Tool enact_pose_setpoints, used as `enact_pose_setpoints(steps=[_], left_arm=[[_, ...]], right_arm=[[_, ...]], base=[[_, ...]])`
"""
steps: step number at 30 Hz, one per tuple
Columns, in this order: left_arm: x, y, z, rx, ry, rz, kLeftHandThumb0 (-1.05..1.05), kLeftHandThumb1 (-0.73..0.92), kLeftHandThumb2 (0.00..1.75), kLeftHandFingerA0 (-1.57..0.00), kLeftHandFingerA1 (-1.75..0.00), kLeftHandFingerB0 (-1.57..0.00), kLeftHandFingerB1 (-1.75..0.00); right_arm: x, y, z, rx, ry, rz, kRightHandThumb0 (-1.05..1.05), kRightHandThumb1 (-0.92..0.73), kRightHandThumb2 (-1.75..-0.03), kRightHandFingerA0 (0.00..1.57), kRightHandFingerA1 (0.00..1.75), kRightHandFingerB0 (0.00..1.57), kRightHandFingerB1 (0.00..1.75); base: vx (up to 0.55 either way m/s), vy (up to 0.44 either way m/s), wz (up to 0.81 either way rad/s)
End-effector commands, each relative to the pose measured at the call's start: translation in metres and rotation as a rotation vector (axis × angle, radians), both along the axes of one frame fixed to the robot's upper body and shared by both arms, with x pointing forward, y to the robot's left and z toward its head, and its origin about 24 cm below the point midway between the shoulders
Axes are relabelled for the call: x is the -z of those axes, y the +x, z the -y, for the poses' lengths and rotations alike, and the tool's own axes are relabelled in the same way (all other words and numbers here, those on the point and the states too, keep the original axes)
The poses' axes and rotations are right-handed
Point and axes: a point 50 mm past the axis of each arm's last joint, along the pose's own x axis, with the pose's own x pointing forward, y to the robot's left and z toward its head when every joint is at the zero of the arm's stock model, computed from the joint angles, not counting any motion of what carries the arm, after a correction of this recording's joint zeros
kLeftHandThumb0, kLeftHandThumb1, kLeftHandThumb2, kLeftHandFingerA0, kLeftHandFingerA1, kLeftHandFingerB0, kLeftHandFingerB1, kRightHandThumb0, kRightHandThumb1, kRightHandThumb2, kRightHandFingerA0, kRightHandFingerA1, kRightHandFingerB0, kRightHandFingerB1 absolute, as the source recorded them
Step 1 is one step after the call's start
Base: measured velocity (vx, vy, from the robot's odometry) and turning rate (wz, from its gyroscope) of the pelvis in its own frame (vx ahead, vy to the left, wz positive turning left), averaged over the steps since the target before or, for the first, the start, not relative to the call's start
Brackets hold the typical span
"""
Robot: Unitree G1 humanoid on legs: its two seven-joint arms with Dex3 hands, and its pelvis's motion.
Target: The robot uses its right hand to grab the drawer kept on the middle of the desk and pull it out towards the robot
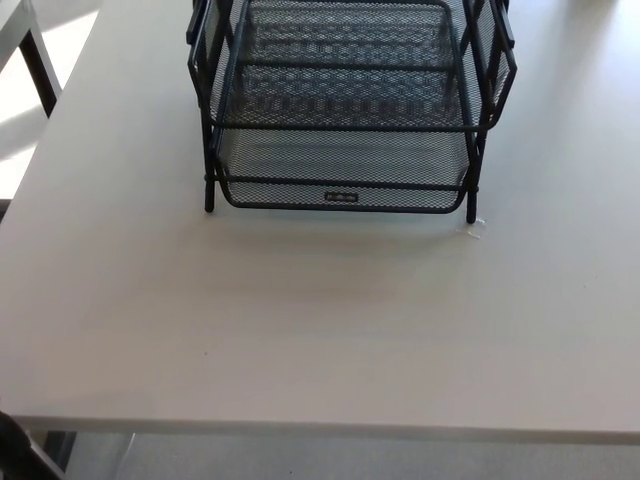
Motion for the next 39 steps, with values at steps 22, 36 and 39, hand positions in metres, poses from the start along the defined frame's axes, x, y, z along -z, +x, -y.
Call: enact_pose_setpoints(steps=[22,36,39], left_arm=[[0.001,-0.002,0.001,-0.008,0.000,0.010,-0.34,0.58,0.57,-0.77,-0.81,-0.79,-0.54],[0.000,-0.002,0.001,-0.005,-0.002,0.014,-0.32,0.57,0.57,-0.76,-0.81,-0.79,-0.55],[0.001,-0.002,0.001,-0.002,-0.003,0.018,-0.32,0.57,0.57,-0.77,-0.81,-0.79,-0.56]], right_arm=[[0.025,0.000,-0.012,-0.148,0.595,-0.326,-0.43,-0.71,-0.61,0.36,0.39,0.28,0.30],[0.025,0.001,-0.014,-0.238,0.704,-0.390,-0.39,-0.70,-0.61,0.36,0.39,0.24,0.30],[0.026,0.001,-0.013,-0.231,0.715,-0.401,-0.40,-0.70,-0.61,0.35,0.39,0.23,0.30]], base=[[0.00,0.000,0.00],[0.00,0.000,0.00],[0.00,0.000,0.00]])
